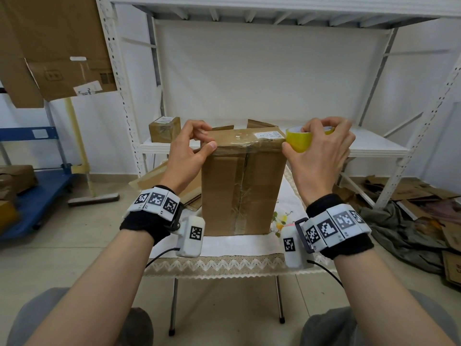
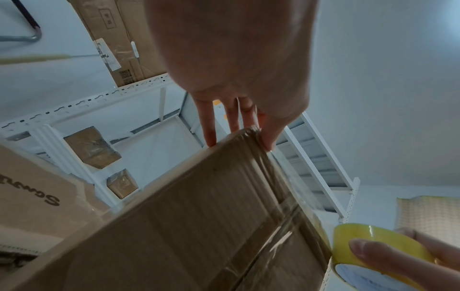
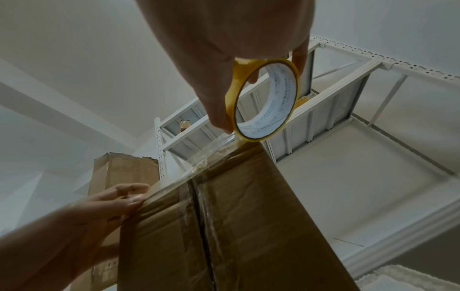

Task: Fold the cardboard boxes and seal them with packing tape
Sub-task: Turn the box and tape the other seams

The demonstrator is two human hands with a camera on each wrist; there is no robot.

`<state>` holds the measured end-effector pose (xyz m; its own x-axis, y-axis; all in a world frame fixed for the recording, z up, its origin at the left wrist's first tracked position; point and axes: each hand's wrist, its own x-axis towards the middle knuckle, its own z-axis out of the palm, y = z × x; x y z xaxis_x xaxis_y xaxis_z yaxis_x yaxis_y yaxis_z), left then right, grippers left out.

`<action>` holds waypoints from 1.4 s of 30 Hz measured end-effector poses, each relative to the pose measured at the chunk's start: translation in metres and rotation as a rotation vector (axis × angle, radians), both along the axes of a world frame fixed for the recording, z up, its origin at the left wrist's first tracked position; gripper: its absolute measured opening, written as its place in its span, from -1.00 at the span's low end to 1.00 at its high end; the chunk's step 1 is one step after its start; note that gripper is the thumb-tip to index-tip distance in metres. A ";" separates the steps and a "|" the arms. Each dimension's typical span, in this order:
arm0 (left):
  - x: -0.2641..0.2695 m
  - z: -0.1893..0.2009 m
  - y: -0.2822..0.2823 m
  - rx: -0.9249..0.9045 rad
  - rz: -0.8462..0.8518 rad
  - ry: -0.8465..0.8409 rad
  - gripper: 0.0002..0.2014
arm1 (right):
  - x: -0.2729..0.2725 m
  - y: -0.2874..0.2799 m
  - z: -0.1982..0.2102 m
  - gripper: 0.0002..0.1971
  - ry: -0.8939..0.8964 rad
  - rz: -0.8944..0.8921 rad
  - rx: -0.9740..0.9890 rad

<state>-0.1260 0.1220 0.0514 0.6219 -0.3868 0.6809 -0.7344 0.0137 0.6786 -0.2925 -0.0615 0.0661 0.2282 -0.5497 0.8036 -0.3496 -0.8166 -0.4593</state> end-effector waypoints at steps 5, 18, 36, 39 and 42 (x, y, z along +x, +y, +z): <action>-0.001 -0.001 -0.005 -0.051 -0.034 0.037 -0.74 | 0.000 -0.003 0.000 -0.63 0.002 0.003 0.001; -0.008 -0.001 -0.015 -0.032 0.108 0.013 -0.54 | -0.001 -0.008 -0.011 -0.31 -0.249 0.208 0.247; -0.006 -0.002 -0.014 -0.047 0.097 0.057 -0.57 | -0.007 -0.016 -0.021 -0.21 -0.348 0.556 0.453; -0.005 -0.002 -0.013 -0.047 0.086 0.058 -0.58 | -0.005 -0.012 -0.019 -0.20 -0.348 0.533 0.438; -0.006 -0.002 -0.014 -0.052 0.073 0.055 -0.58 | -0.004 -0.007 -0.015 -0.19 -0.357 0.522 0.426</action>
